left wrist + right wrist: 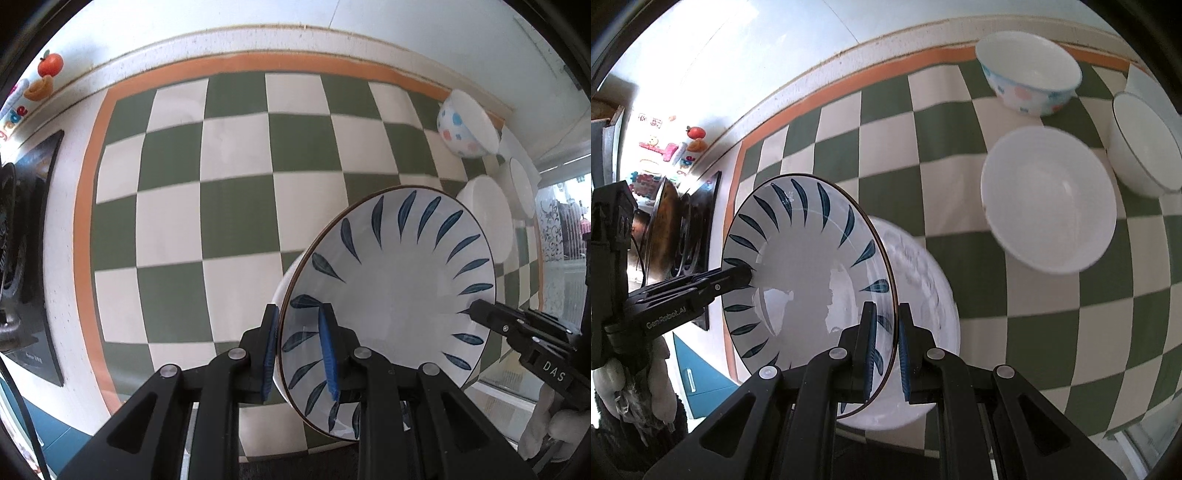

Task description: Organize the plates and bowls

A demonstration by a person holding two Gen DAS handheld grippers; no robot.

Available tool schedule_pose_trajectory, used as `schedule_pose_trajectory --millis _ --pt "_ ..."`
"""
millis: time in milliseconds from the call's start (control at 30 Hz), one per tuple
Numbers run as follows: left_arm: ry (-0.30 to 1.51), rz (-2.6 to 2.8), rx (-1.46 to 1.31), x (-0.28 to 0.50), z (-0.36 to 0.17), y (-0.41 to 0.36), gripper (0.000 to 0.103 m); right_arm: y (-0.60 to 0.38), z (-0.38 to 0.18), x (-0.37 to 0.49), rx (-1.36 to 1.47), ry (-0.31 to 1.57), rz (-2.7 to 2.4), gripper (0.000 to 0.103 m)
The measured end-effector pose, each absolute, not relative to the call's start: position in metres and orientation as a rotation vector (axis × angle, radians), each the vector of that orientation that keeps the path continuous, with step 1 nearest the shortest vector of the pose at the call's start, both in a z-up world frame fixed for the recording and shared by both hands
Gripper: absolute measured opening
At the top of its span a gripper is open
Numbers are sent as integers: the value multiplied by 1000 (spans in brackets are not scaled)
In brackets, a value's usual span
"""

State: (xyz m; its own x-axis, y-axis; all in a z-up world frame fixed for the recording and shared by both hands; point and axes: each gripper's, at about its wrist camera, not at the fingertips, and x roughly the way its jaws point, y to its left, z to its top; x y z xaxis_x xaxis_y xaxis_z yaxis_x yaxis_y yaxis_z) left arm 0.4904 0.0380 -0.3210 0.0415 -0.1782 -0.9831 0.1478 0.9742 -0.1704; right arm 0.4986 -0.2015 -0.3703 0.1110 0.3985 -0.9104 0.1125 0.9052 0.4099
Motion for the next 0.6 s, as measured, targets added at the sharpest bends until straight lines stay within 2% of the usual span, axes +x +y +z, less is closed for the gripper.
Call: schedule_pose_trajectory --millis 600 --pt "1567 -199 4 475 -355 26 20 -202 -410 489 403 1548 224 13"
